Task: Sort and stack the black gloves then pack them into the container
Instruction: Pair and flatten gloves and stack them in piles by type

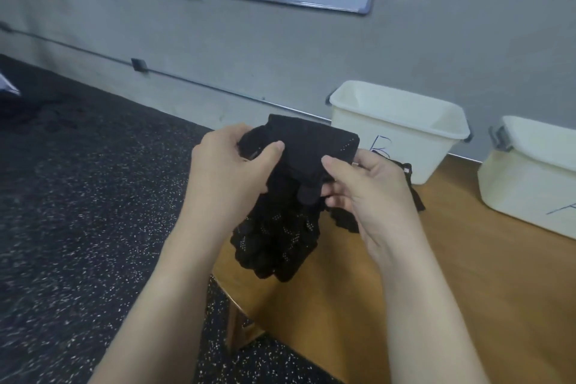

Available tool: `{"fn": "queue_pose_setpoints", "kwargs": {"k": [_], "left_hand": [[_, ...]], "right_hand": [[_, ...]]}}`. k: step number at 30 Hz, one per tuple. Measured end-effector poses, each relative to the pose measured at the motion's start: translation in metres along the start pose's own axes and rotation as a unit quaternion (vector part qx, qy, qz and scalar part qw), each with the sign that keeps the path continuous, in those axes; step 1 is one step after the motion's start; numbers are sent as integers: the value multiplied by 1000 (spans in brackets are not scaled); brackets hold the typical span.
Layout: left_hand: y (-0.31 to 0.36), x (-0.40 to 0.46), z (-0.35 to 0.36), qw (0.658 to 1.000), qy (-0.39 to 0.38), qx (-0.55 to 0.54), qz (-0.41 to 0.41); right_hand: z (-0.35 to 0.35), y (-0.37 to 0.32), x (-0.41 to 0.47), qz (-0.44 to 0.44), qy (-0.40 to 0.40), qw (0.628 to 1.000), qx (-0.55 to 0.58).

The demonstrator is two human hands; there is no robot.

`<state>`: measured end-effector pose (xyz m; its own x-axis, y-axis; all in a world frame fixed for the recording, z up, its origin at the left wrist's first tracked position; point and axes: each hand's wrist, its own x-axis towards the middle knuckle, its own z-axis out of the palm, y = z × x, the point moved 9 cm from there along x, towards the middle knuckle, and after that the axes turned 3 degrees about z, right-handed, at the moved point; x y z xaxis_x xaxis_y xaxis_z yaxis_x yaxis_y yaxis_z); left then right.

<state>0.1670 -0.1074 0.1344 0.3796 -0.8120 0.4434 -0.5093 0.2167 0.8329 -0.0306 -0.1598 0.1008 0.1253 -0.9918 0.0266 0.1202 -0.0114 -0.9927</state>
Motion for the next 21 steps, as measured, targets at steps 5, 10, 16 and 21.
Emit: {"fn": "queue_pose_setpoints", "kwargs": {"k": [5, 10, 16, 21], "left_hand": [[-14, 9, 2, 1000, 16, 16, -3], [-22, 7, 6, 999, 12, 29, -15], [-28, 2, 3, 999, 22, 31, -34], [-31, 3, 0, 996, 36, 82, -29]], "right_hand": [[0, 8, 16, -2, 18, 1000, -12], [-3, 17, 22, -8, 36, 998, -53], [-7, 13, 21, -55, 54, 988, -137], [-16, 4, 21, -100, 112, 952, -268]]}}
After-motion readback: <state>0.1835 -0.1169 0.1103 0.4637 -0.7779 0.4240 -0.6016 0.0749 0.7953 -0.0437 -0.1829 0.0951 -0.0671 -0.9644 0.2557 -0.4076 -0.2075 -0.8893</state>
